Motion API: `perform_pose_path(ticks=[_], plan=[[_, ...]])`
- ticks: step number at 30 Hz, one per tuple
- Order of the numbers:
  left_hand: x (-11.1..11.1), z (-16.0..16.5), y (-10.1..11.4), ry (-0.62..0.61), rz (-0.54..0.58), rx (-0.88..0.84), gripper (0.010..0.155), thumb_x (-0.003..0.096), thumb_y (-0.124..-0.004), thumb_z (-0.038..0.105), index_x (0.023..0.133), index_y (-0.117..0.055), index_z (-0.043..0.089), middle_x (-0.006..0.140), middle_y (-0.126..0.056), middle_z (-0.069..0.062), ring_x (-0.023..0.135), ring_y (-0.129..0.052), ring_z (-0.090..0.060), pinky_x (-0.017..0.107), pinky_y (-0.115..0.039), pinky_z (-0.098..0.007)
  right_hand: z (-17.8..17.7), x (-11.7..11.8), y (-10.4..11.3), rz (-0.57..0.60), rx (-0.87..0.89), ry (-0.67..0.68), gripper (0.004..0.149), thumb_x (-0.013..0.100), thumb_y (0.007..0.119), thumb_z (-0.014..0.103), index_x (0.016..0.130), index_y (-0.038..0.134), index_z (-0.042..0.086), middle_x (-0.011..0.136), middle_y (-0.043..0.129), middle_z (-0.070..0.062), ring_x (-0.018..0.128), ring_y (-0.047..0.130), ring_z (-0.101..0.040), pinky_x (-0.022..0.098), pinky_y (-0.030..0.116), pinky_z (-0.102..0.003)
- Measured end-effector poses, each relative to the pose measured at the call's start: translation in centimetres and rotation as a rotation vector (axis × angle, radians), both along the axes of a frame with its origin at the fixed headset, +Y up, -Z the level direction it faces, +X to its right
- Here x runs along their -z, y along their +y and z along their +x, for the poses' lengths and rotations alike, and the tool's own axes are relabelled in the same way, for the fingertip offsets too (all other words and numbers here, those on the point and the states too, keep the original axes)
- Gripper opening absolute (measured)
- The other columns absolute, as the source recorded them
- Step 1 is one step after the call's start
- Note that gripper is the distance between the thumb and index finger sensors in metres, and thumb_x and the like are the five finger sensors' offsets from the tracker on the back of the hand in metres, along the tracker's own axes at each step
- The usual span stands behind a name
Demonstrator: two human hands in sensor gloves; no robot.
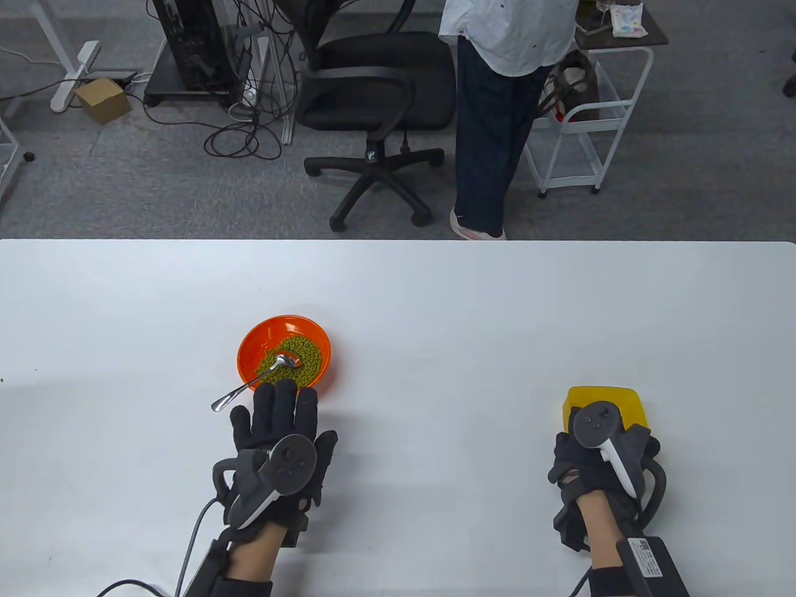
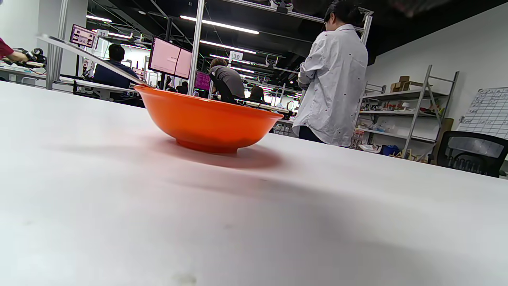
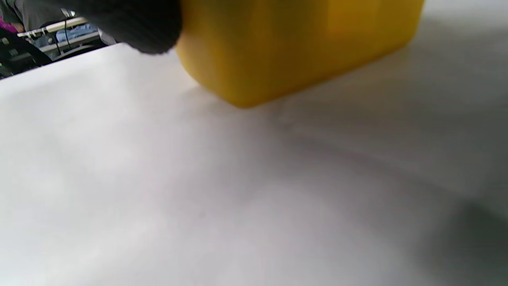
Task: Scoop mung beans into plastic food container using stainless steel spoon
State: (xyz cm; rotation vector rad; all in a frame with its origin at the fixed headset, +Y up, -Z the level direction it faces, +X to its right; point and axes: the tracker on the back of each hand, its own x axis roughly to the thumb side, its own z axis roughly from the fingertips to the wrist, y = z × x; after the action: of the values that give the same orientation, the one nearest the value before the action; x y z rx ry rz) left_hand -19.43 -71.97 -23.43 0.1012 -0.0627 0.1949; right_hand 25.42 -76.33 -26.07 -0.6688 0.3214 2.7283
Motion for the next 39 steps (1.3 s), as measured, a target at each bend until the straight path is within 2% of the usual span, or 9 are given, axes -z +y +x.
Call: perform_pose_path(ticks=[2, 6, 11, 15, 20, 25, 30, 39], plan=[[0.0, -0.2, 0.0, 0.005, 0.003, 0.005, 0.074, 0.0452, -0.058, 0.061, 0.109, -0.033, 0.032, 0.12, -0.022, -0.005, 0.111, -0.022, -0.039, 0.074, -0.019, -0.07, 0.1, 0.0, 0.5, 0.049, -0.055, -0.004, 0.054, 0.052, 0.072, 0.041, 0.102, 0.055, 0.029, 0.109, 0.059, 0.004, 0.101, 0.06, -0.034, 0.073, 0.013, -0.07], [0.1, -0.7, 0.2, 0.022, 0.006, -0.004, 0.074, 0.0451, -0.058, 0.06, 0.109, -0.033, 0.032, 0.12, -0.022, -0.006, 0.111, -0.021, -0.039, 0.074, -0.018, -0.07, -0.1, 0.0, 1.9, 0.188, -0.034, 0.029, 0.05, 0.05, 0.075, 0.036, 0.097, 0.062, 0.027, 0.103, 0.068, 0.003, 0.097, 0.067, -0.033, 0.075, 0.022, -0.069], [0.3, -1.7, 0.3, 0.05, 0.006, -0.018, 0.074, 0.0452, -0.058, 0.06, 0.109, -0.033, 0.032, 0.12, -0.022, -0.006, 0.111, -0.021, -0.039, 0.074, -0.018, -0.07, -3.8, -0.2, 4.7, 0.379, -0.069, 0.306, 0.048, 0.048, 0.077, 0.034, 0.095, 0.066, 0.028, 0.099, 0.074, 0.005, 0.096, 0.071, -0.029, 0.076, 0.027, -0.066], [0.5, -2.5, 0.2, 0.071, -0.003, -0.034, 0.074, 0.0451, -0.058, 0.06, 0.109, -0.033, 0.032, 0.12, -0.023, -0.006, 0.111, -0.021, -0.039, 0.074, -0.018, -0.07, -8.3, 0.1, 6.0, 0.434, -0.131, 0.535, 0.046, 0.047, 0.078, 0.033, 0.092, 0.069, 0.031, 0.097, 0.078, 0.007, 0.095, 0.074, -0.026, 0.076, 0.031, -0.063], [0.8, -3.1, -0.3, 0.096, -0.024, -0.035, 0.074, 0.0451, -0.058, 0.06, 0.109, -0.033, 0.032, 0.12, -0.023, -0.006, 0.111, -0.021, -0.039, 0.074, -0.018, -0.07, -14.3, 0.9, 6.6, 0.431, -0.139, 0.724, 0.044, 0.047, 0.079, 0.031, 0.09, 0.072, 0.033, 0.097, 0.079, 0.009, 0.096, 0.075, -0.023, 0.077, 0.036, -0.061], [0.9, -3.5, -0.4, 0.108, -0.03, -0.048, 0.074, 0.0451, -0.058, 0.06, 0.109, -0.033, 0.032, 0.12, -0.023, -0.006, 0.111, -0.021, -0.039, 0.074, -0.018, -0.07, -18.8, 2.0, 5.6, 0.377, -0.137, 0.796, 0.044, 0.047, 0.079, 0.032, 0.09, 0.072, 0.033, 0.097, 0.079, 0.009, 0.095, 0.075, -0.022, 0.077, 0.041, -0.059], [1.0, -3.8, -0.4, 0.119, -0.033, -0.066, 0.074, 0.0451, -0.058, 0.06, 0.109, -0.033, 0.032, 0.12, -0.023, -0.006, 0.111, -0.021, -0.039, 0.074, -0.018, -0.07, -21.0, 2.7, 3.8, 0.323, -0.137, 0.818, 0.044, 0.048, 0.079, 0.034, 0.092, 0.071, 0.033, 0.097, 0.079, 0.009, 0.095, 0.076, -0.023, 0.076, 0.042, -0.059], [1.1, -4.0, -0.5, 0.132, -0.043, -0.076, 0.074, 0.0451, -0.058, 0.06, 0.109, -0.033, 0.032, 0.12, -0.023, -0.006, 0.111, -0.021, -0.039, 0.074, -0.018, -0.07, -22.3, 3.1, 1.6, 0.264, -0.165, 0.837, 0.043, 0.048, 0.079, 0.035, 0.091, 0.072, 0.034, 0.097, 0.08, 0.009, 0.094, 0.077, -0.023, 0.076, 0.044, -0.058]])
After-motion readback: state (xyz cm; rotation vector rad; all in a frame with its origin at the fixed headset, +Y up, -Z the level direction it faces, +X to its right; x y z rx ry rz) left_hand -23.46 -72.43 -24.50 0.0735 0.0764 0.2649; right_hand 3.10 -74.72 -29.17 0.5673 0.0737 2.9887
